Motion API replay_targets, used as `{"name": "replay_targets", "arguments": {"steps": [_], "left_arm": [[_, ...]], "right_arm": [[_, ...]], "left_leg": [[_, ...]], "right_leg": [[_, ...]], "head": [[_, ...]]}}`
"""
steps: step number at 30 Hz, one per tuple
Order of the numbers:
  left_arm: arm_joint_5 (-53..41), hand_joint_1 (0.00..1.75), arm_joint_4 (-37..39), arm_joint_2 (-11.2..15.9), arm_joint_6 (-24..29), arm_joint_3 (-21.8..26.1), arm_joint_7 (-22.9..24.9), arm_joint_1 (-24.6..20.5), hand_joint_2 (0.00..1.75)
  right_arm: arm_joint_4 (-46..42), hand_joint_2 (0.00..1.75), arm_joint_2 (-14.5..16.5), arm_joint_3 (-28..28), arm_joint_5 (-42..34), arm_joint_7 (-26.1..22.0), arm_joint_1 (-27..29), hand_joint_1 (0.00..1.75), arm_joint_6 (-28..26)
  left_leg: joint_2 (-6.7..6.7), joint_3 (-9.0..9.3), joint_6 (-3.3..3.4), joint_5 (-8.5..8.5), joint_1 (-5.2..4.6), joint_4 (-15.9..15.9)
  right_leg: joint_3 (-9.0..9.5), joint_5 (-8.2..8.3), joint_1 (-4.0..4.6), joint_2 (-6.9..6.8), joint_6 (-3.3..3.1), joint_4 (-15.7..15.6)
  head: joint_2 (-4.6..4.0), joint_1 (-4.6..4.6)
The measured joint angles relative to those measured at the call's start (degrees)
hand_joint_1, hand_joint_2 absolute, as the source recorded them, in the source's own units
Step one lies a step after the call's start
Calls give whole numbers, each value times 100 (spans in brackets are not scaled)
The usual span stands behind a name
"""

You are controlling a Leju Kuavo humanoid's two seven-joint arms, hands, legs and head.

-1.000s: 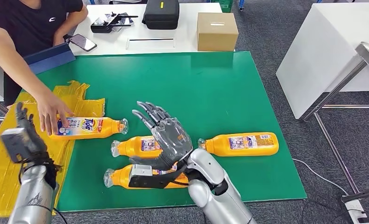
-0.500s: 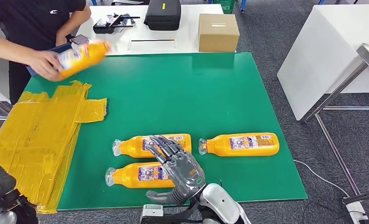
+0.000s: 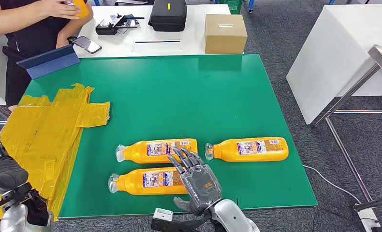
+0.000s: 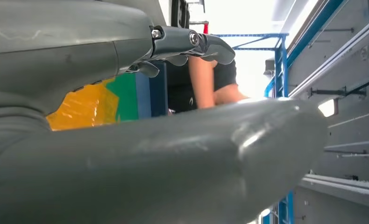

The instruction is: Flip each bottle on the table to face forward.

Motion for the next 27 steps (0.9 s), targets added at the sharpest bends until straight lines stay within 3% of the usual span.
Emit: {"name": "replay_targets", "arguments": {"steps": [3,6,11,27], "left_arm": [[-75,0,332,1,-21,-121,3,-309,0],[-79,0,539,0,-23,-177,3,-470,0],[-8,0,558,1,-9,-173,-1,-363,0],[97,0,358,1,-3,-167,-1,-95,0]], "right_arm": [[251,175,18,-213,450,342,88,0,-10],[876,175,77,-365,546,380,-3,0,-7],[1409,175,131,-392,459,251,-190,0,-17],[1894,175,159,-387,336,146,-393,0,-34]], "left_leg": [[0,0,0,0,-1,0],[1,-1,0,0,-1,0],[-1,-2,0,0,-1,0],[-1,-2,0,0,-2,0]], "right_leg": [[3,0,0,0,0,0],[6,0,0,1,1,0],[5,0,0,0,0,1],[7,0,0,1,1,1]], "head": [[0,-1],[0,0],[0,1],[0,-1]]}}
